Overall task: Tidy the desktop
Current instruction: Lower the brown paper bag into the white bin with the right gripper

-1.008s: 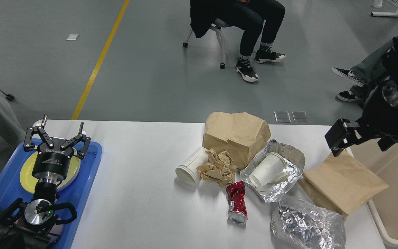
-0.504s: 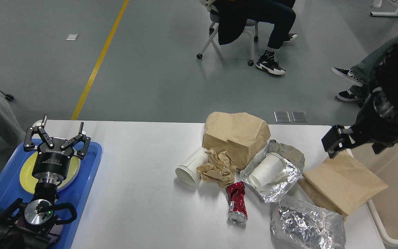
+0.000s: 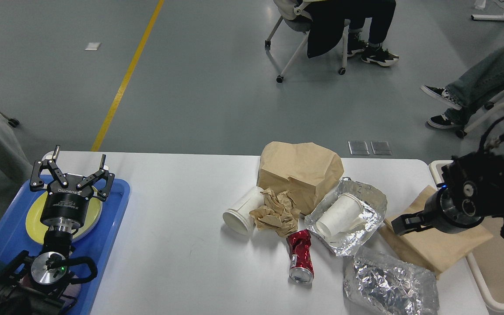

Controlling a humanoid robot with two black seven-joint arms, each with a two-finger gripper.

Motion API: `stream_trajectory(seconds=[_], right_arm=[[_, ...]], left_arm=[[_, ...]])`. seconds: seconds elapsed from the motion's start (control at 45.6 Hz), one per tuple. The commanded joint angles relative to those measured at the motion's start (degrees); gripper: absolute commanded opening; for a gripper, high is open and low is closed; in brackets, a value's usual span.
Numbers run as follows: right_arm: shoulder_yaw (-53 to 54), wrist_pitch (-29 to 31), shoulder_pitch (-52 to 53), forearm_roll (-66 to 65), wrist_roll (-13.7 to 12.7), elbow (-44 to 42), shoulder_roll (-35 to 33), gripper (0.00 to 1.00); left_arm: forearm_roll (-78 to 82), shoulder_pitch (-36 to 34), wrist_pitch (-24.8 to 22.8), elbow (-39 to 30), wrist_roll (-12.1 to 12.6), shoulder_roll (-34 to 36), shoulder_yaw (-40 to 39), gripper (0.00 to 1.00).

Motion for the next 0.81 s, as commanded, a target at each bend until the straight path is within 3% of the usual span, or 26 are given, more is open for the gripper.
stream_trajectory(seconds=[0.0, 0.241, 0.789], right_arm=[[0.14, -0.88, -3.28, -6.73, 1.29, -2.81, 1.58, 0.91], [0.67, -0.97, -17.33, -6.73, 1.47, -17.83, 6.15, 0.93], [1.28, -0.97, -30.61, -5.50, 1.03, -34.01, 10.02, 0.94]], left_arm=[[-0.01, 0.00, 0.01, 0.00, 0.00, 0.00, 0.01, 0.96], [-0.01, 0.00, 0.01, 0.00, 0.00, 0.00, 0.01, 0.96], [-0.01, 0.00, 0.01, 0.00, 0.00, 0.00, 0.01, 0.96]])
